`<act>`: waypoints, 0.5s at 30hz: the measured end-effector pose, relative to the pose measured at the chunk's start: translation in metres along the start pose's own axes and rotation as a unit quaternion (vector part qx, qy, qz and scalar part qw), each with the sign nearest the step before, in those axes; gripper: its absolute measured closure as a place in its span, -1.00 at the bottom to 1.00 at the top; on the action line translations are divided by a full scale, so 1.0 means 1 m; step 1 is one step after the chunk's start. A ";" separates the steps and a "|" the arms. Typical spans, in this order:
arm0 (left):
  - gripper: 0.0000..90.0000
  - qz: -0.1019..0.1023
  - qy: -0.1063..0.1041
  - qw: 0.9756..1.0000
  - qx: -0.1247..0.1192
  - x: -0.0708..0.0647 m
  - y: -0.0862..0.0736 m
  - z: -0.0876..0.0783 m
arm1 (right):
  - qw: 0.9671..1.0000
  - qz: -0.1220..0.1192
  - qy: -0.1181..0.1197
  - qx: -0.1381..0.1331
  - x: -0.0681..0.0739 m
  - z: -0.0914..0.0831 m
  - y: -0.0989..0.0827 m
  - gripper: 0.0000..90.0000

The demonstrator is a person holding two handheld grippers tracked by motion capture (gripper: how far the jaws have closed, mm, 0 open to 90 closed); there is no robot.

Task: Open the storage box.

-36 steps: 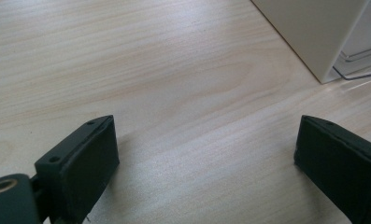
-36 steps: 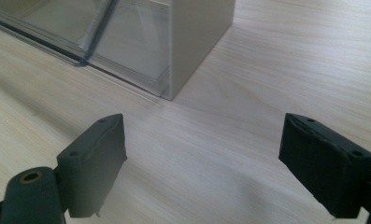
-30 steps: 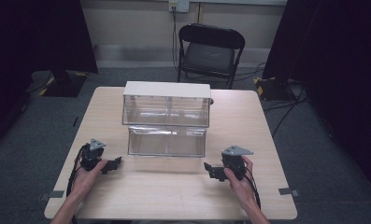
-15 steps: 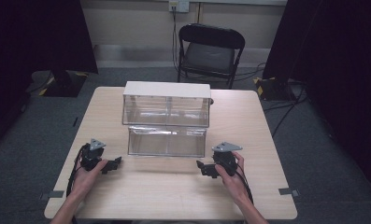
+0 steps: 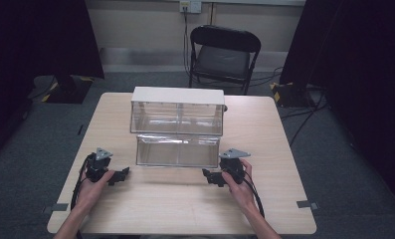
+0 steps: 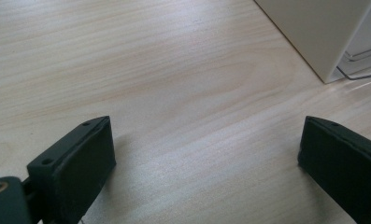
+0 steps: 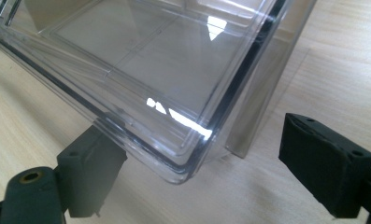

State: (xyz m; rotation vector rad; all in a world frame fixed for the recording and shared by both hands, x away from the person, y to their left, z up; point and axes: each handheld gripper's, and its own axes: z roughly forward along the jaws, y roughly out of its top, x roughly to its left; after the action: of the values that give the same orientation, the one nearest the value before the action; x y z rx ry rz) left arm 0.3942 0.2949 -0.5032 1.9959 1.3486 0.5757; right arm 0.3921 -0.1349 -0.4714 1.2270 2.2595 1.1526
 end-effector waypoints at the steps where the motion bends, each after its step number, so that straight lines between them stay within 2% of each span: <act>1: -0.92 0.000 0.000 1.000 0.000 0.000 0.000 0.000 | 1.000 0.000 0.001 -0.002 0.000 -0.001 0.000 -0.69; 7: -0.92 0.000 0.000 1.000 0.000 0.000 0.000 0.000 | 1.000 0.000 0.002 -0.006 0.001 -0.003 0.001 -0.69; 15: -0.92 0.000 0.000 1.000 0.000 0.000 0.000 0.000 | 1.000 0.002 0.019 -0.020 0.003 -0.008 0.003 -0.70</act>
State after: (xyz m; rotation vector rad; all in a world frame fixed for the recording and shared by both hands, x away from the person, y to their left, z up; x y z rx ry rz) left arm 0.3942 0.2949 -0.5033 1.9956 1.3488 0.5760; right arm 0.3867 -0.1356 -0.4639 1.2037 2.2506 1.2269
